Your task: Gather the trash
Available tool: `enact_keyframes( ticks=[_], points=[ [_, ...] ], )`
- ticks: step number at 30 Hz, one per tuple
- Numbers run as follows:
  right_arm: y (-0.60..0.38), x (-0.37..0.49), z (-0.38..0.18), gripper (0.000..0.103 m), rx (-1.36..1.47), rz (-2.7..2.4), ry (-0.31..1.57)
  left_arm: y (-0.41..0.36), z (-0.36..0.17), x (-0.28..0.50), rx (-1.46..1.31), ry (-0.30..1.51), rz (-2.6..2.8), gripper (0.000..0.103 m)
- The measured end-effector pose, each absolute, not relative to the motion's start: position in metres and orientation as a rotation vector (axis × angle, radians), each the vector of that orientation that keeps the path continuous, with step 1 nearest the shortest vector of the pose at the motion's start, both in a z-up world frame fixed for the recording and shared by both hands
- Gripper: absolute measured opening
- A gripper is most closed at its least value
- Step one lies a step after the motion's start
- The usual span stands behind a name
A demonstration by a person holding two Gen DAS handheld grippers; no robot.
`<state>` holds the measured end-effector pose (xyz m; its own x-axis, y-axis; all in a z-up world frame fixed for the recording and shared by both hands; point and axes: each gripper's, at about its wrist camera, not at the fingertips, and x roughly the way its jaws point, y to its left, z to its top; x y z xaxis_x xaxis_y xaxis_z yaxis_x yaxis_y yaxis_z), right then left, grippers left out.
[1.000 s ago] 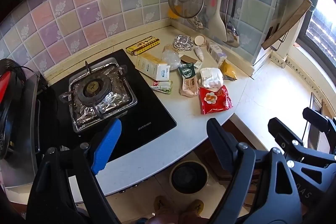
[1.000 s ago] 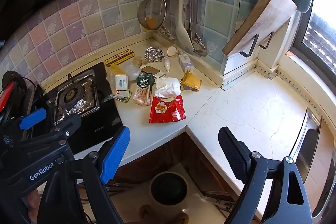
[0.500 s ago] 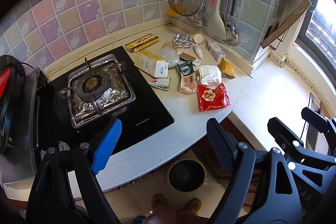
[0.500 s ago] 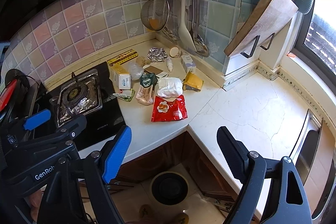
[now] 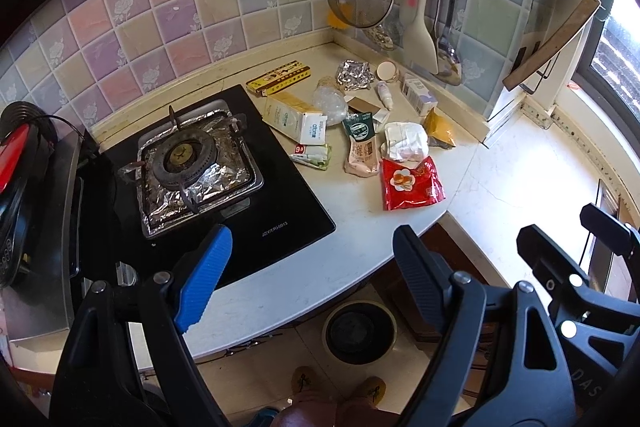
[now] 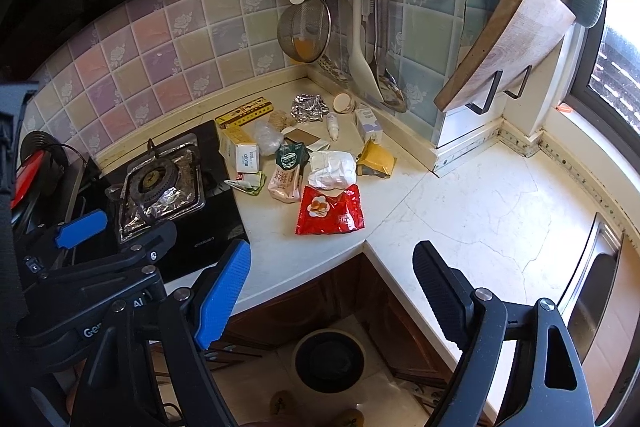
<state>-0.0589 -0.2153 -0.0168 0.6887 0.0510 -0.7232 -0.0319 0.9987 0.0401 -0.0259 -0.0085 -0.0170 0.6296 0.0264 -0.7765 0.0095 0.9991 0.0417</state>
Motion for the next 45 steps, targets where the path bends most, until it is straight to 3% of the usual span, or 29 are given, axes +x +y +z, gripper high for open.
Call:
enact_keyframes(
  ticks=[31,37,45],
  points=[
    [-0.278,-0.009,-0.062,0.081,0.073,0.138,0.900,-0.018,-0.040,-0.013,-0.007,0.962,0.044,0.081],
    [-0.288,0.022,-0.086,0.074,0.117,0.074,0.955,-0.030,-0.056,0.018,0.058,0.979,-0.061,0.081],
    [-0.275,0.089,-0.136,0.074,0.172,0.095,1.038,-0.023,-0.090,0.102,0.008,1.051,-0.183,0.081]
  ],
)
